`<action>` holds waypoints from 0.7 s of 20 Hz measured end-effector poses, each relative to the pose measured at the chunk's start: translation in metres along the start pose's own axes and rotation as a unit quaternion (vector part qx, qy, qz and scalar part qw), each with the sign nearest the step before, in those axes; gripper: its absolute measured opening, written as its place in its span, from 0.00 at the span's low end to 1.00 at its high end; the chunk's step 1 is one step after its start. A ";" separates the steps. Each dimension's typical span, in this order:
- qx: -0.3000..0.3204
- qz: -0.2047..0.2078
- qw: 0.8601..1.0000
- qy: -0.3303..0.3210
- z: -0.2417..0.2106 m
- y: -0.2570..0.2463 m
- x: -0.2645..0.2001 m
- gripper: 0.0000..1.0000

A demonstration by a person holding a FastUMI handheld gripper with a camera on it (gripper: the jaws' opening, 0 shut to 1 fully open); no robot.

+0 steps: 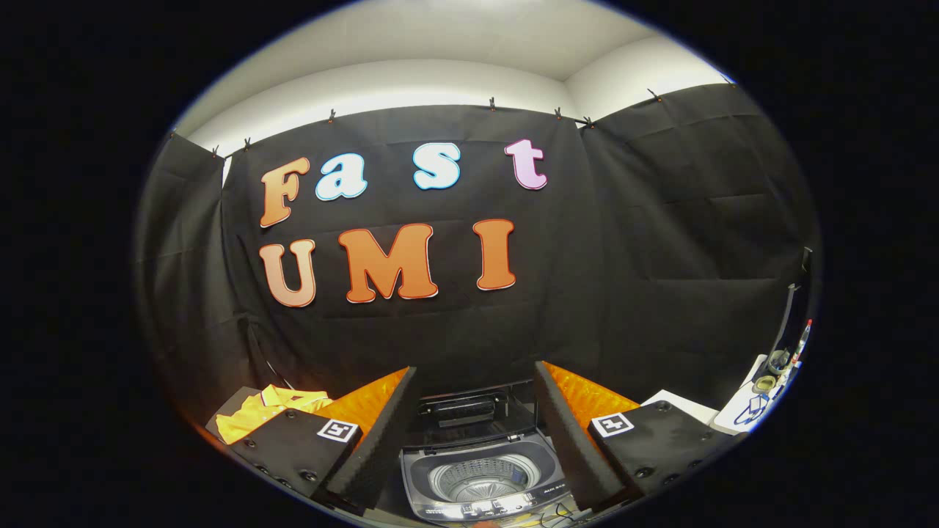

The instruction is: Put the clothes into the washing machine and then close the washing machine lid.

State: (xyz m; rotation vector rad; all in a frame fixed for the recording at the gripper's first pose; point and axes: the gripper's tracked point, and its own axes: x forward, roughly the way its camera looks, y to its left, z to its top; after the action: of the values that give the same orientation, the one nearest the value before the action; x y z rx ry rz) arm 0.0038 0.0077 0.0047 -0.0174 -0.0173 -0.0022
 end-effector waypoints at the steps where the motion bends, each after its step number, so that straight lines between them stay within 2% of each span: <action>1: -0.001 -0.002 1.000 0.000 -0.001 0.001 0.001 1.00; 14: 0.001 -0.028 1.000 -0.007 0.003 -0.007 -0.003 1.00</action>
State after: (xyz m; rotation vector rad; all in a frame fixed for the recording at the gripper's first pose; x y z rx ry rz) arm 0.0008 0.0012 0.0079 -0.0147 -0.0325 -0.0572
